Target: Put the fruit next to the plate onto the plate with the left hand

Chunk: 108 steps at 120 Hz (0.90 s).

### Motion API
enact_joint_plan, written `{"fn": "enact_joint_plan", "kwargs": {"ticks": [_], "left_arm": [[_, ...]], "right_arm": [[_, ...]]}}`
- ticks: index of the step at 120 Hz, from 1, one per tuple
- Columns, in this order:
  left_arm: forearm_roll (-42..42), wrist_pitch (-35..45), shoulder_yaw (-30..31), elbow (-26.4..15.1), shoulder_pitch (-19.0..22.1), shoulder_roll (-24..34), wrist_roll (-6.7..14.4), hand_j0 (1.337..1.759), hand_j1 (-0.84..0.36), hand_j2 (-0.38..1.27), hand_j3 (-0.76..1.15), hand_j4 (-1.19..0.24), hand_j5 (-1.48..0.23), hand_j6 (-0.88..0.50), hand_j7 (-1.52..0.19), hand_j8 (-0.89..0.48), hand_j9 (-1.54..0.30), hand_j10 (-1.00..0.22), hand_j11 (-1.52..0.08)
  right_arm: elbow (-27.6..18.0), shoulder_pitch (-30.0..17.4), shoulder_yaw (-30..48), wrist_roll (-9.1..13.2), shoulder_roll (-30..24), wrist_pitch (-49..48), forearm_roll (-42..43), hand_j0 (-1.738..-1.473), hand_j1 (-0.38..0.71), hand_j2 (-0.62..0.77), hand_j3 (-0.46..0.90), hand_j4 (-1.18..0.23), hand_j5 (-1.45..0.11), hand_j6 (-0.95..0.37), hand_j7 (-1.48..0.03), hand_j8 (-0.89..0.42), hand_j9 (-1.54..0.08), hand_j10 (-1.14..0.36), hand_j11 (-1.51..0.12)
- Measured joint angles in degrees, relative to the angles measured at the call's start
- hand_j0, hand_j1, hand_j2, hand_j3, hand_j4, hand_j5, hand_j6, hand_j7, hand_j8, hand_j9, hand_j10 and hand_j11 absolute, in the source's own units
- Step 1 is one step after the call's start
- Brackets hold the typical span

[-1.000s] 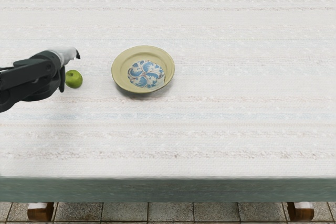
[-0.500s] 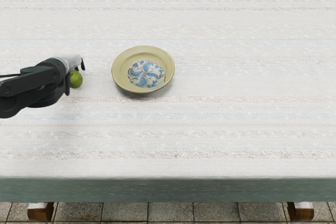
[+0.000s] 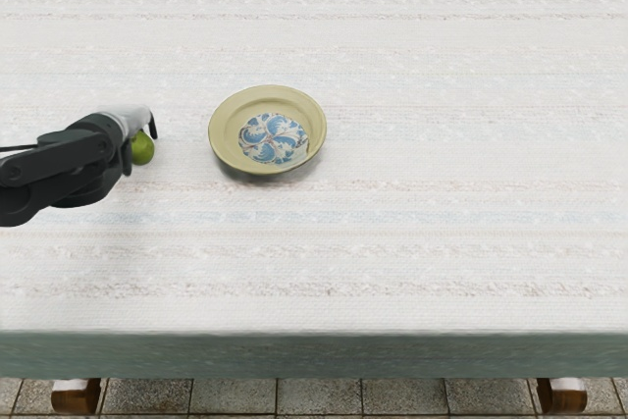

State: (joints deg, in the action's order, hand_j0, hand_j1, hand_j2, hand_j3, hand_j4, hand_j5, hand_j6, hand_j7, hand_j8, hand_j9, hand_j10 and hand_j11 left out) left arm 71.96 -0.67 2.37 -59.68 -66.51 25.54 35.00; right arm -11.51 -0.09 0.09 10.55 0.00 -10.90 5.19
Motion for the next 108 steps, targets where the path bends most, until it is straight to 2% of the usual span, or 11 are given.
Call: {"fn": "enact_joint_plan", "kwargs": {"ticks": [17,25,30,42,59,67,74,98,108], "left_arm": [[0.0,0.1,0.0,0.1,0.4,0.0,0.0,1.658,-0.27,0.11,0.00,-0.54,-0.66,-0.48,-0.68,-0.53,-0.68,-0.53,-0.68],[-0.6,0.6,-0.1,0.1,0.5,0.0,0.0,1.657,-0.29,0.22,0.00,-0.59,-0.73,-0.49,-0.75,-0.54,-0.75,-0.58,-0.75],[-0.9,1.3,-0.1,0.1,1.0,-0.2,0.0,1.656,-0.32,0.22,0.00,-0.63,-0.76,-0.48,-0.78,-0.52,-0.80,-0.61,-0.79],[-1.9,2.0,-0.2,0.0,1.0,-0.1,0.0,1.653,-0.35,0.27,0.00,-0.54,-0.88,-0.39,-0.89,-0.45,-0.91,-0.69,-0.91],[-3.3,2.1,-0.2,0.0,-0.1,0.4,0.0,1.650,-0.32,0.22,0.00,-0.51,-1.00,-0.33,-1.00,-0.41,-1.02,-0.75,-1.02],[-4.0,1.9,-0.2,0.0,-0.5,0.7,0.0,1.650,-0.36,0.27,0.00,-0.48,-1.02,-0.31,-1.02,-0.39,-1.04,-0.76,-1.04],[-4.5,1.6,-0.2,0.0,-1.7,0.8,0.0,1.650,-0.37,0.34,0.00,-0.47,-1.04,-0.29,-1.03,-0.40,-1.05,-0.76,-1.05],[-7.8,-1.1,-0.3,0.0,-9.7,0.5,0.0,1.646,-0.37,0.34,0.00,-0.46,-1.09,-0.28,-1.06,-0.39,-1.08,-0.76,-1.08],[-8.9,-2.9,-0.4,-0.1,-11.8,-0.9,0.0,1.646,-0.37,0.37,0.00,-0.45,-1.10,-0.27,-1.06,-0.39,-1.08,-0.76,-1.08]], "right_arm": [[0.0,0.0,0.0,0.0,0.0,0.0,0.0,-1.658,-0.33,0.00,0.00,-0.01,-0.02,-0.01,-0.02,-0.01,-0.02,-0.01,-0.02],[0.0,0.0,0.0,0.0,0.0,0.0,0.0,-1.658,-0.33,0.00,0.00,-0.01,-0.02,-0.01,-0.02,-0.01,-0.02,-0.01,-0.02],[0.0,0.0,0.0,0.0,0.0,0.0,0.0,-1.658,-0.33,0.00,0.00,-0.01,-0.02,-0.01,-0.02,-0.01,-0.02,-0.01,-0.02],[0.0,0.0,0.0,0.0,0.0,0.0,0.0,-1.658,-0.33,0.00,0.00,-0.01,-0.02,-0.01,-0.02,-0.01,-0.02,-0.02,-0.02],[0.0,0.0,0.0,0.0,0.0,0.0,0.0,-1.658,-0.33,0.00,0.00,-0.01,-0.02,-0.01,-0.02,-0.02,-0.02,-0.02,-0.02],[0.0,0.0,0.0,0.0,0.0,0.0,0.0,-1.658,-0.33,0.00,0.00,-0.01,-0.02,-0.01,-0.02,-0.01,-0.02,-0.02,-0.02],[0.0,0.0,0.0,0.0,0.0,0.0,0.0,-1.658,-0.33,0.00,0.00,-0.01,-0.02,-0.01,-0.02,-0.01,-0.02,-0.02,-0.02],[0.0,0.0,0.0,0.0,0.0,0.0,0.0,-1.658,-0.33,0.00,0.00,-0.01,-0.02,-0.01,-0.02,-0.01,-0.02,-0.02,-0.02],[0.0,0.0,0.0,0.0,0.0,0.0,0.0,-1.658,-0.33,0.00,0.00,-0.01,-0.02,-0.01,-0.02,-0.01,-0.02,-0.02,-0.02]]}}
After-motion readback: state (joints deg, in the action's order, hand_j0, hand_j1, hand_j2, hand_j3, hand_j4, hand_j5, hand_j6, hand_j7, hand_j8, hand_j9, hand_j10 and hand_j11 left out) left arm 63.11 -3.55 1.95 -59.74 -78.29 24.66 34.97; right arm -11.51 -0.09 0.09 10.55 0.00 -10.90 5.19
